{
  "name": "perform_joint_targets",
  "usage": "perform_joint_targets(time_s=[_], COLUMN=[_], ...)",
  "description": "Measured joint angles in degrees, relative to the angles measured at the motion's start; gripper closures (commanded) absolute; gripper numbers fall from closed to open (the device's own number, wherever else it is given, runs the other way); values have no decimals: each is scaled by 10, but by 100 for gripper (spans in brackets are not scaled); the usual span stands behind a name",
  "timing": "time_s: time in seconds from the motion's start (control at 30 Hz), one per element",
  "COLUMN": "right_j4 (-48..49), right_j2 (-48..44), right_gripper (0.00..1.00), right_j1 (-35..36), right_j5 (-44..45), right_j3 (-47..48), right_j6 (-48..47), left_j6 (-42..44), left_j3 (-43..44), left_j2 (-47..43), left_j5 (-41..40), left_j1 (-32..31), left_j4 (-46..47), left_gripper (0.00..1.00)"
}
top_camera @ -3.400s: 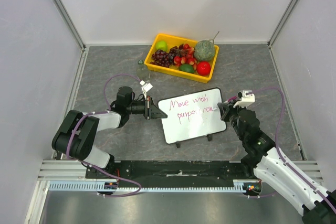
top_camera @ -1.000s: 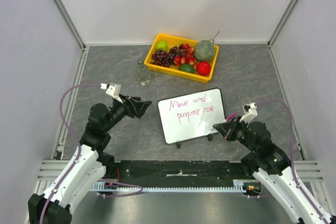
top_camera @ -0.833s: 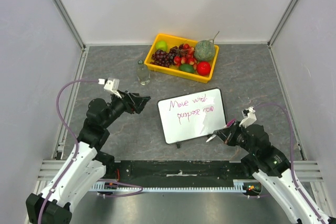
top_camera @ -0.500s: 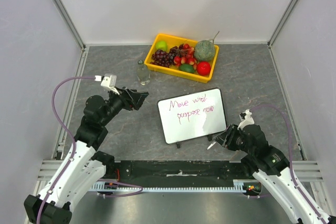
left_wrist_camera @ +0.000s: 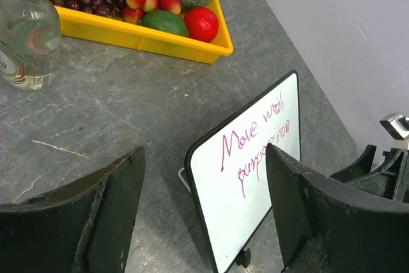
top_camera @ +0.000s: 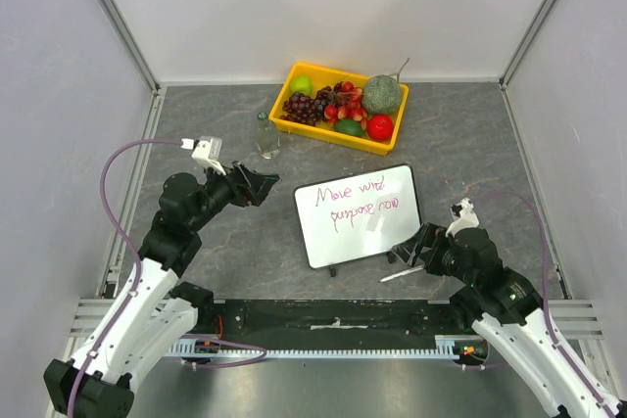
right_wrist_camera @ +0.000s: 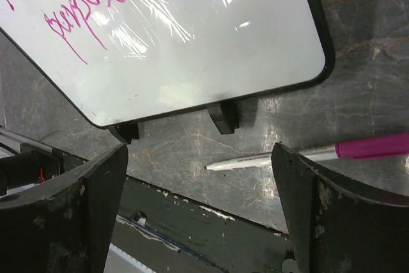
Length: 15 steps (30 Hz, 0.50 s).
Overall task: Write a sentence on the whiteboard
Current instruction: Reset both arms
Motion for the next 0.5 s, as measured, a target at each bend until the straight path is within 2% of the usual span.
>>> perform_joint_targets(time_s=[0.27,0.5], right_j4=[91,170], right_j2=[111,233], right_gripper=[2,2], right_j1=[0,0], right_j5=[28,92], right_j3=[48,110], right_j6=[-65,-143], left_j6=[12,19], left_j3=[39,61], left_j2=[44,72], left_j5=[15,8], left_j1=[0,0], left_j4=[-48,-109], left_gripper=[18,17])
